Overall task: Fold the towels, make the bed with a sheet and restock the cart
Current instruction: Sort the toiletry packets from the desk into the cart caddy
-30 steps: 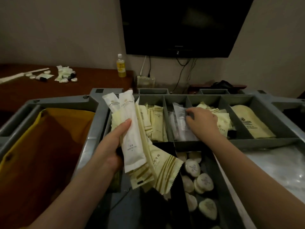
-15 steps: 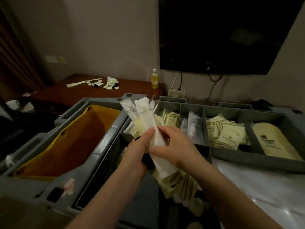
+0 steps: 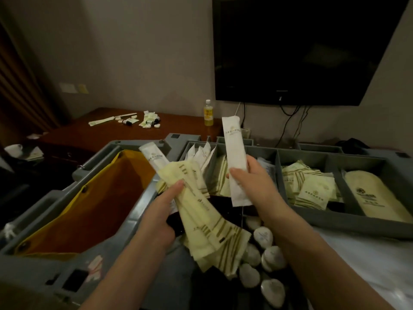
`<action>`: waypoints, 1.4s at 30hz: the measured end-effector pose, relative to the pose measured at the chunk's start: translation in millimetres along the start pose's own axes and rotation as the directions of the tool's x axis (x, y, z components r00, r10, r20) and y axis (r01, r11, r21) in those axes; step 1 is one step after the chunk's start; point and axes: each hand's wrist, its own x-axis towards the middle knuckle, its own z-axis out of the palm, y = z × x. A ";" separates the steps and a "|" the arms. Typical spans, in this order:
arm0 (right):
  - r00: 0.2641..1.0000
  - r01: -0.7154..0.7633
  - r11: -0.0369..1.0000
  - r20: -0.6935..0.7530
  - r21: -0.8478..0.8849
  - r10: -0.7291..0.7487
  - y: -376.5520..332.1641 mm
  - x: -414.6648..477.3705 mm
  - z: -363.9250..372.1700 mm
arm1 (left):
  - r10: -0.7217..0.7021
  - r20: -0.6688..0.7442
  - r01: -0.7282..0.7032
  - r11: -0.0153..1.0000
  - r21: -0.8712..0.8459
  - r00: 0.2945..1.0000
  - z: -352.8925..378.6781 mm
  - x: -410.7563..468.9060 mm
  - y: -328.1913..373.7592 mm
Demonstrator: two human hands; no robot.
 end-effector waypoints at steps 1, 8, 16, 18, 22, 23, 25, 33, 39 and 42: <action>1.000 0.002 1.000 -0.010 -0.019 -0.002 -2.3 8.8 3.9 | 0.010 -0.012 -0.010 1.000 -0.002 1.000 -6.6 4.2 6.2; 0.997 -0.077 0.955 -0.034 -0.285 0.070 -6.1 77.7 82.2 | 0.029 -0.057 -0.029 1.000 0.000 0.998 -47.9 37.2 57.4; 0.999 0.018 0.346 0.033 -0.938 0.038 41.8 105.1 129.0 | -0.048 -0.007 0.047 0.998 -0.040 0.999 -95.0 76.4 82.8; 0.996 0.032 0.303 0.054 -0.952 0.065 47.6 115.4 127.1 | -0.080 0.039 0.082 0.996 -0.047 0.996 -97.5 83.5 85.8; 0.993 -0.013 0.158 0.006 -0.987 0.116 60.5 127.6 122.9 | -0.126 0.069 0.130 0.990 -0.054 0.990 -102.3 97.1 84.5; 0.993 -0.013 0.108 -0.001 -0.994 0.115 62.9 130.7 120.9 | -0.129 0.081 0.134 0.990 -0.052 0.988 -102.9 100.0 84.6; 0.993 0.022 -0.008 0.021 -1.000 0.120 63.5 134.7 119.6 | -0.140 0.099 0.145 0.988 -0.046 0.985 -103.4 102.1 85.1; 0.984 -0.149 0.472 -0.176 -0.869 -0.014 12.6 121.8 121.2 | -0.143 0.190 0.142 0.990 0.023 0.971 -95.5 103.5 86.0; 0.997 0.040 0.822 0.072 -0.567 0.001 -38.0 21.6 149.0 | -0.176 0.326 0.166 0.984 0.059 0.929 -77.7 98.9 75.3; 0.999 -0.035 0.823 -0.040 -0.566 0.015 -22.5 9.2 153.1 | -0.220 0.344 0.207 0.975 0.077 0.913 -67.5 94.7 65.6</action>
